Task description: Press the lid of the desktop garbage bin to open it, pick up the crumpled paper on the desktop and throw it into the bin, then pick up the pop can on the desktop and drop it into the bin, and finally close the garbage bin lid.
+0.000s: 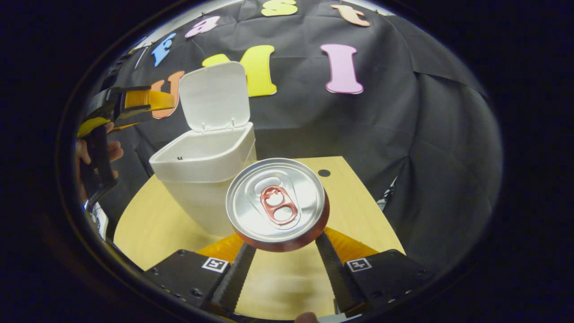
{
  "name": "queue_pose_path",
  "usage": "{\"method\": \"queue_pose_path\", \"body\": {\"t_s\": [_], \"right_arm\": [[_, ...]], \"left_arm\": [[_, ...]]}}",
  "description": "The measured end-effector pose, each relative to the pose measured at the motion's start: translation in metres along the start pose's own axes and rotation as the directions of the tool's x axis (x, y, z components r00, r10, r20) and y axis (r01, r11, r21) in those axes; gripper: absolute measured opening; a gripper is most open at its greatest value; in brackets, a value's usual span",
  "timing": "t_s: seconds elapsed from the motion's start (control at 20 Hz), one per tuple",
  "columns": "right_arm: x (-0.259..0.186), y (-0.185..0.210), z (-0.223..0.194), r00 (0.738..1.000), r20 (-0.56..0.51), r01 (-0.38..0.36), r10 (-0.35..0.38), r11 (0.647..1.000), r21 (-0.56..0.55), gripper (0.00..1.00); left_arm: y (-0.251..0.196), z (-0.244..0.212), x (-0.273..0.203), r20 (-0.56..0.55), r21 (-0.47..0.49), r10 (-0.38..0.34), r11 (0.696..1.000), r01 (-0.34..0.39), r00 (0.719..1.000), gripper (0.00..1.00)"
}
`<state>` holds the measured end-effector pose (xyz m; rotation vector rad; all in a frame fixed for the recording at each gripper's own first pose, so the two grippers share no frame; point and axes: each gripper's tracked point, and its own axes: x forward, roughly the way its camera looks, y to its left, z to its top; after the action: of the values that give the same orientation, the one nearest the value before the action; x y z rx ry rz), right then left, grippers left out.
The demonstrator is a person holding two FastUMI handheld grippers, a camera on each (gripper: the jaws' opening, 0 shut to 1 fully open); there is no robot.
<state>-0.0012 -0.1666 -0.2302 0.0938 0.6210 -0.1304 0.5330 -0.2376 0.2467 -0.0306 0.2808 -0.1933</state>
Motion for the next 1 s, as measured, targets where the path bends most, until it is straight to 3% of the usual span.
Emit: {"method": "queue_pose_path", "body": {"t_s": [0.5, 1.0], "right_arm": [[-0.022, 0.036, 0.030, 0.998, 0.012, -0.059, 0.060, 0.995, -0.081, 0.80], [-0.032, 0.079, 0.086, 0.990, 0.046, -0.130, 0.137, 0.984, -0.125, 0.80]], "left_arm": [[0.023, -0.021, -0.067, 0.013, 0.035, 0.026, 0.999, -0.026, 1.000, 0.99], [0.071, -0.033, -0.112, 0.006, 0.013, 0.146, 0.989, -0.146, 0.989, 0.99]]}}
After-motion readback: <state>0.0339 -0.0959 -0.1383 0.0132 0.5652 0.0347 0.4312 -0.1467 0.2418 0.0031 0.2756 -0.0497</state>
